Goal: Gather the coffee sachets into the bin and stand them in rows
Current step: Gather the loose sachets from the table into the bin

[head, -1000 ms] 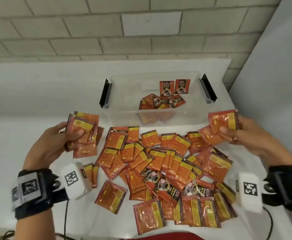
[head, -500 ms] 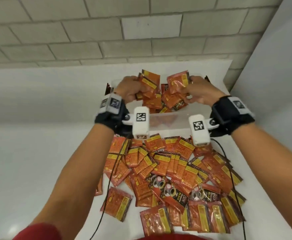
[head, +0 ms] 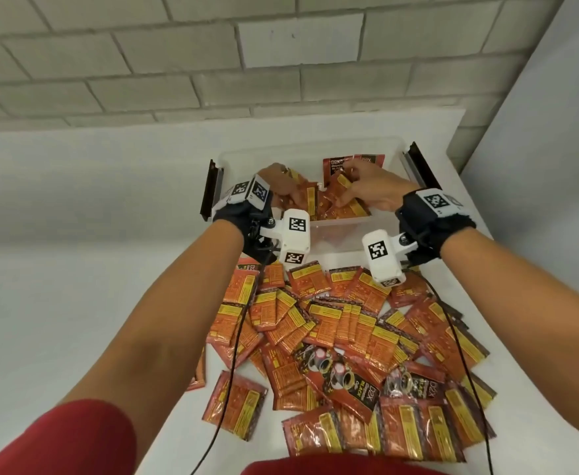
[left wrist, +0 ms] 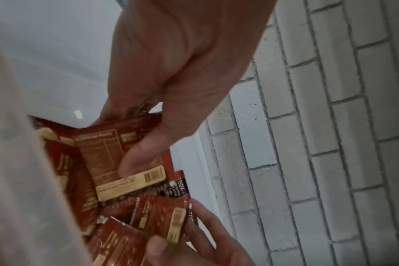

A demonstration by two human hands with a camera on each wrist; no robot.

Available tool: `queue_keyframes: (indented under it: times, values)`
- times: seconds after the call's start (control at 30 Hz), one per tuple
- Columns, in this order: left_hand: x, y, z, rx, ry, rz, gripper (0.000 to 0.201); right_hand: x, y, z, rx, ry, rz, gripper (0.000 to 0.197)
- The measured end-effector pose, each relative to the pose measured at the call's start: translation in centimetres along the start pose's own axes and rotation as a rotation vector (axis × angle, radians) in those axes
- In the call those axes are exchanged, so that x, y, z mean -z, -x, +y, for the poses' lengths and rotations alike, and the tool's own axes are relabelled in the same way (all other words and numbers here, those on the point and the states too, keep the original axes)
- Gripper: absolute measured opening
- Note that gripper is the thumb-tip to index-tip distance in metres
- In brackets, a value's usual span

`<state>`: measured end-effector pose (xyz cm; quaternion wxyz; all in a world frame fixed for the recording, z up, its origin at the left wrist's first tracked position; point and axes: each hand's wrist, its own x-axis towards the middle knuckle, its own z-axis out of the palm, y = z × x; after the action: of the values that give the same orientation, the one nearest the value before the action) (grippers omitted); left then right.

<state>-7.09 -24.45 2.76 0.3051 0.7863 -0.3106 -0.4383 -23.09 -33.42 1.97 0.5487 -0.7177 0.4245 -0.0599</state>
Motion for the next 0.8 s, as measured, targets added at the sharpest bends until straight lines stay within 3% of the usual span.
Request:
queue_keyframes:
  times: [0.07, 0.13, 0.23, 0.33, 0.47, 0.57, 0.63, 0.7, 0.8]
  values:
    - [0.2, 0.6, -0.2, 0.010, -0.171, 0.019, 0.074, 0.2, 0.1, 0.3, 0.044, 0.115, 0.042, 0.082]
    - [0.5, 1.0, -0.5, 0.013, -0.325, 0.059, 0.090, 0.5, 0.6, 0.4, 0.082, 0.220, 0.080, 0.073]
    - [1.0, 2.8, -0.6, -0.060, -0.262, 0.116, 0.091, 1.1, 2.6, 0.1, 0.144, 0.263, 0.152, 0.056]
    - [1.7, 6.9, -1.2, -0.180, -0.071, 0.150, 0.067, 1.5, 6.4, 0.0, 0.263, 0.253, 0.246, 0.031]
    - [2.0, 12.9, -4.5, -0.258, -0.038, 0.154, 0.030, 1.0, 11.3, 2.1, 0.260, 0.311, 0.077, 0.014]
    - [1.0, 14.6, -8.5, -0.188, -0.083, 0.172, 0.017, -0.7, 12.3, 5.6, 0.151, 0.471, 0.040, 0.020]
    - [0.1, 14.1, -11.4, -0.110, -0.159, 0.223, 0.015, -2.0, 12.4, 7.6, 0.060, 0.524, 0.042, 0.045]
    - [-0.8, 13.2, -13.8, -0.023, -0.282, 0.297, 0.030, -3.1, 12.3, 9.0, -0.002, 0.572, 0.024, 0.068]
    - [-1.9, 12.4, -15.4, 0.059, -0.395, 0.368, 0.056, -4.0, 12.2, 9.8, 0.003, 0.655, 0.044, 0.076]
